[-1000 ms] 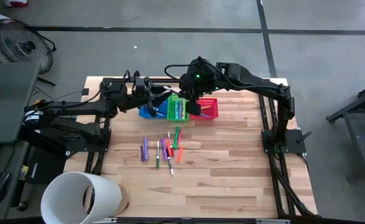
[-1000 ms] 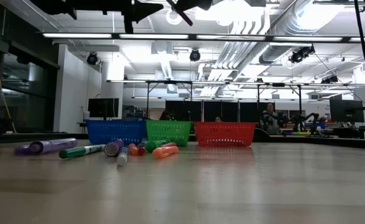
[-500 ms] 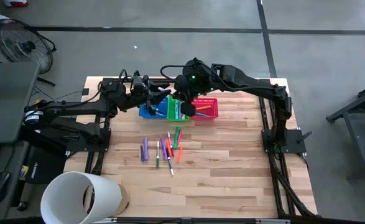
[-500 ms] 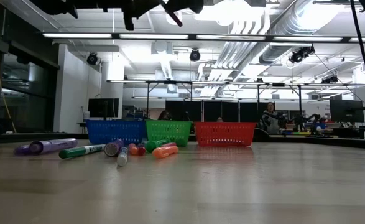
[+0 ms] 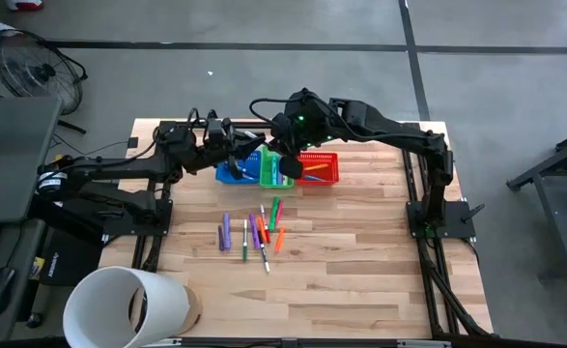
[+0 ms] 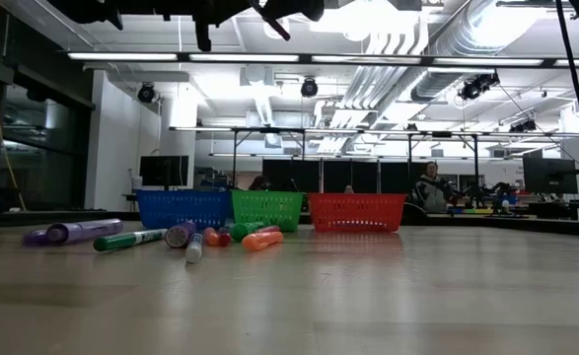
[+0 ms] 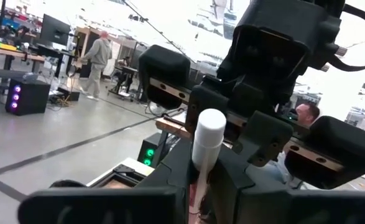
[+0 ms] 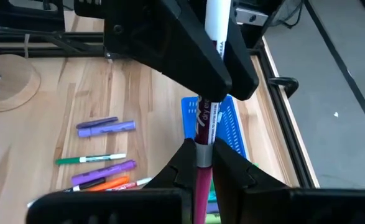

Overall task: Pick & Place Markers
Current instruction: Put the purple marker into the blue bin

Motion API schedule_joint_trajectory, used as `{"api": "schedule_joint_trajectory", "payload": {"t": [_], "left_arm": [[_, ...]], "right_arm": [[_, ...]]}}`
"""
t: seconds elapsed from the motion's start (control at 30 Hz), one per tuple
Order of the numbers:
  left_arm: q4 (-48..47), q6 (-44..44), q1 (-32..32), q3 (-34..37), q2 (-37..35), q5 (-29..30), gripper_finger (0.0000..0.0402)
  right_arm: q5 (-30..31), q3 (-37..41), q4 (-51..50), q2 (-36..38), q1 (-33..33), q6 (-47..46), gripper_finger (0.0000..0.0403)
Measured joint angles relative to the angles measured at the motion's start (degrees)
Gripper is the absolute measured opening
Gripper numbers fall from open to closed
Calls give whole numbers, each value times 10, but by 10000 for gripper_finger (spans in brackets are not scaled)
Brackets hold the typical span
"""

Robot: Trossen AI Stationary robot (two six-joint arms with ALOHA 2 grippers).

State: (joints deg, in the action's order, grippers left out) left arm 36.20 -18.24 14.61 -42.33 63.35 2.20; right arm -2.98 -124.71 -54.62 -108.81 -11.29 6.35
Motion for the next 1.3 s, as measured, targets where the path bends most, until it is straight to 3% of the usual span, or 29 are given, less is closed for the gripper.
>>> {"api": "schedule_joint_trajectory", "payload": {"t": [0.23,0.43,0.6,0.8,1.0,1.3], "left_arm": [[-3,0,0,0,0,11,28],[-13,-2,0,0,0,32,28],[-54,-30,0,0,0,101,28],[-148,-134,0,0,0,239,28],[-234,-263,0,0,0,374,28],[-403,-523,0,0,15,452,28]], "right_arm": [[11,0,0,0,-1,-3,24],[41,0,-8,8,-2,-12,114],[145,0,-70,33,-16,-29,162],[249,-1,-179,77,-47,-85,176],[279,-1,-214,111,-64,-100,177],[281,-1,-221,132,-68,-103,172]]}}
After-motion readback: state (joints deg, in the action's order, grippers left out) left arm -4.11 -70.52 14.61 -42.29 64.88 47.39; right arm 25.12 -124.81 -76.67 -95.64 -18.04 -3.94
